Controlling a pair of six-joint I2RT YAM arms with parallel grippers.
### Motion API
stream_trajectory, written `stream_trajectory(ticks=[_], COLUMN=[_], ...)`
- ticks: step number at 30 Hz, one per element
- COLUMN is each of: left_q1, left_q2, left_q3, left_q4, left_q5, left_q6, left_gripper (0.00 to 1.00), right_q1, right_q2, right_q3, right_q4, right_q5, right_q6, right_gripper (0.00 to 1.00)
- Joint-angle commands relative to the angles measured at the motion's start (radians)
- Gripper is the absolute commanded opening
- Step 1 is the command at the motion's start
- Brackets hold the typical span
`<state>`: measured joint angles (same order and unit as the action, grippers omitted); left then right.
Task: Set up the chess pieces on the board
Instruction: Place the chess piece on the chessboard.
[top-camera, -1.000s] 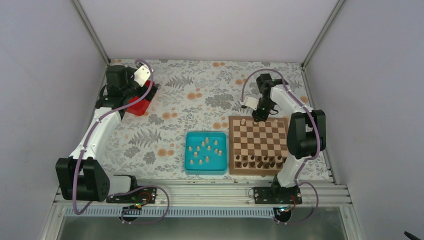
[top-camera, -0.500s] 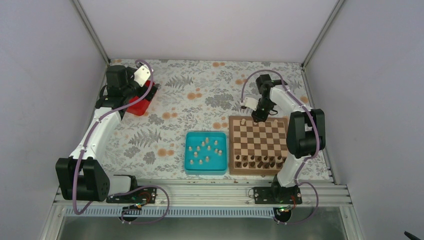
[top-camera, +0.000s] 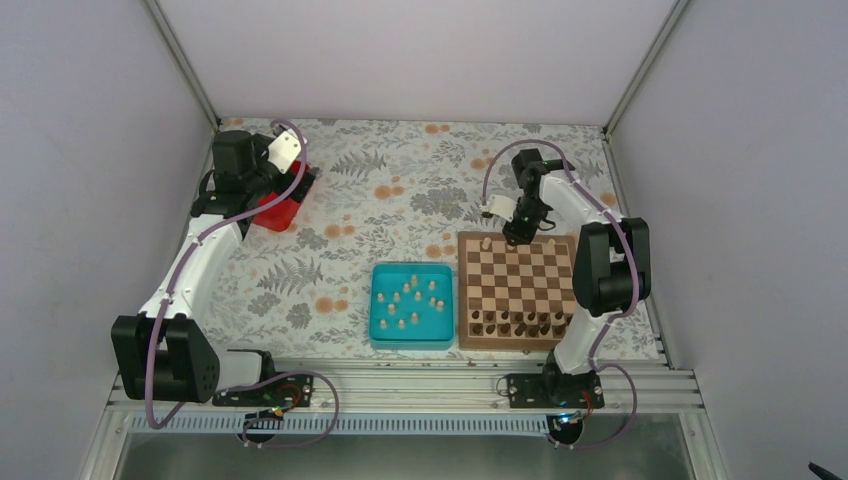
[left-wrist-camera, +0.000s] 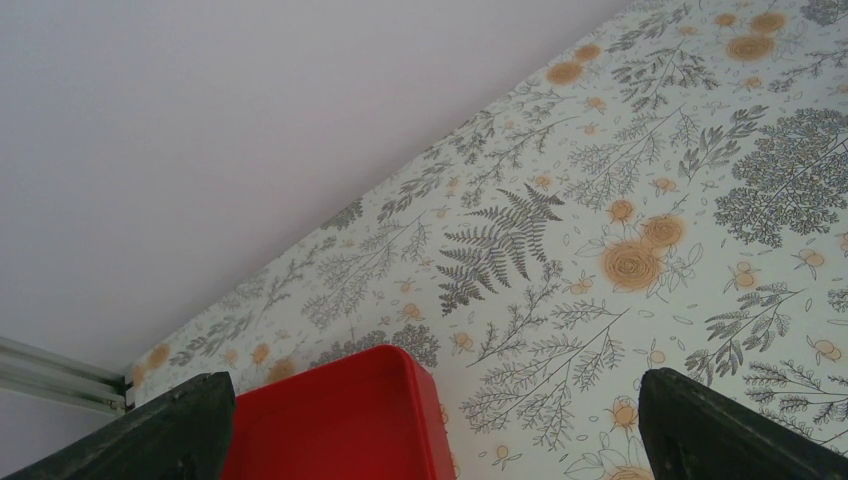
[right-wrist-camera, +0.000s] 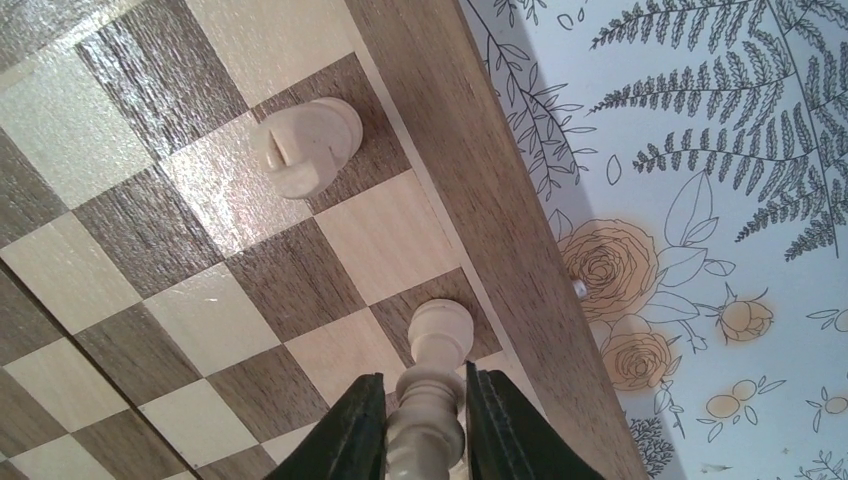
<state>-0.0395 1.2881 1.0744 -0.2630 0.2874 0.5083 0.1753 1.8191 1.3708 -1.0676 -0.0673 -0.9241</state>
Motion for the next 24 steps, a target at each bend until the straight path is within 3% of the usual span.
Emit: stream_trajectory(ticks=[1,17,24], left_q1=[0.003,0.003,0.003], left_q2=[0.003,-0.004,-0.005], left_q3=[0.005,-0.002,-0.006], left_q4=[0.015,0.02,0.026], left_q5=[0.019,0.011,0.013], left_q6=[0.003,0.002,-0.001], left_gripper=[1.0,1.0,1.0], right_q1=[-0.005,-0.012,0.143], right_q2=[0.001,-0.049,-0.048], right_q3=[0.001,0.109,0.199], right_q4=[-0.017,-0.044,-0.113], right_q5=[-0.016,-0.026,0.01], right_q6=[-0.01,-0.01,0.033], right_gripper=[0.25,0.52,0.56])
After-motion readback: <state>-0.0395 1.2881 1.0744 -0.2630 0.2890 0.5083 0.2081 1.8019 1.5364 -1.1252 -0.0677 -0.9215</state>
